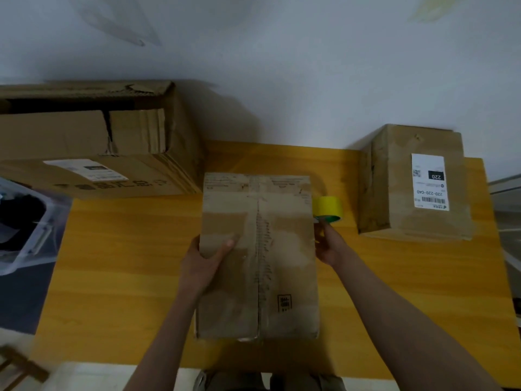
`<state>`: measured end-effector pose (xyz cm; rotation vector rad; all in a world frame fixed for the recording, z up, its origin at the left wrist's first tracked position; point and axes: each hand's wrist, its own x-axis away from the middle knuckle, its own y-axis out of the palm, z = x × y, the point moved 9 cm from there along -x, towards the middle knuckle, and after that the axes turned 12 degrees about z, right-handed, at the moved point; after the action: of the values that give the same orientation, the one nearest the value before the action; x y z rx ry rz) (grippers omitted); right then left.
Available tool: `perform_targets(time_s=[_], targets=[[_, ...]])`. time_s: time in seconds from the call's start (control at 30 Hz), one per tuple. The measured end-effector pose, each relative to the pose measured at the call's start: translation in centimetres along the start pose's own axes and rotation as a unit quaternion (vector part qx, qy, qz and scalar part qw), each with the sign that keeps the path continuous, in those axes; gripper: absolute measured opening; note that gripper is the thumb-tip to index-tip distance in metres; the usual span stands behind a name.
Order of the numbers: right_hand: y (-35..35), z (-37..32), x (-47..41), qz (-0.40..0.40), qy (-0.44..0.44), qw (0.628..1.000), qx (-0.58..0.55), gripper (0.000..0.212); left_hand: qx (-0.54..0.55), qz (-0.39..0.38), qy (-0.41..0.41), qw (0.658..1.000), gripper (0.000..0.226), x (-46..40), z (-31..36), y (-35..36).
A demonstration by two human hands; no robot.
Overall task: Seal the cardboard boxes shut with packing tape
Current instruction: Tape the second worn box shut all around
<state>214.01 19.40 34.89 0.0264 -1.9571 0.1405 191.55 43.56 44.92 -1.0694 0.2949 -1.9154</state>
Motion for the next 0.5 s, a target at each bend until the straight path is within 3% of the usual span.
perform_targets(time_s=[0.13,0.2,0.27,0.4,0.5], targets=[[1.1,0.1,0.1,-0.013,-0.023,1.000,0.002,0.024,0.038,-0.039,0.014,0.998,0.072,-0.7,0.0,0.1],[1.3,-0.2,0.6,-0.017,-0.042,0.999,0.010,0.029,0.041,-0.046,0.021,0.998,0.068,-0.8,0.0,-0.1],[1.8,-1.3,2.1,-0.030,-0.069,0.997,0.004,0.018,0.058,-0.070,0.011,0.996,0.073,-1.4,-0.2,-0.4],[1.3,-6.5,7.8,-0.014,-0.226,0.974,0.008,0.020,0.089,-0.143,0.022,0.986,0.086,-2.2,0.4,0.2],[0.1,-11.3,13.8,0.045,-0.372,0.924,0.077,0.032,0.051,-0.139,0.091,0.985,0.082,-2.0,2.2,1.8]])
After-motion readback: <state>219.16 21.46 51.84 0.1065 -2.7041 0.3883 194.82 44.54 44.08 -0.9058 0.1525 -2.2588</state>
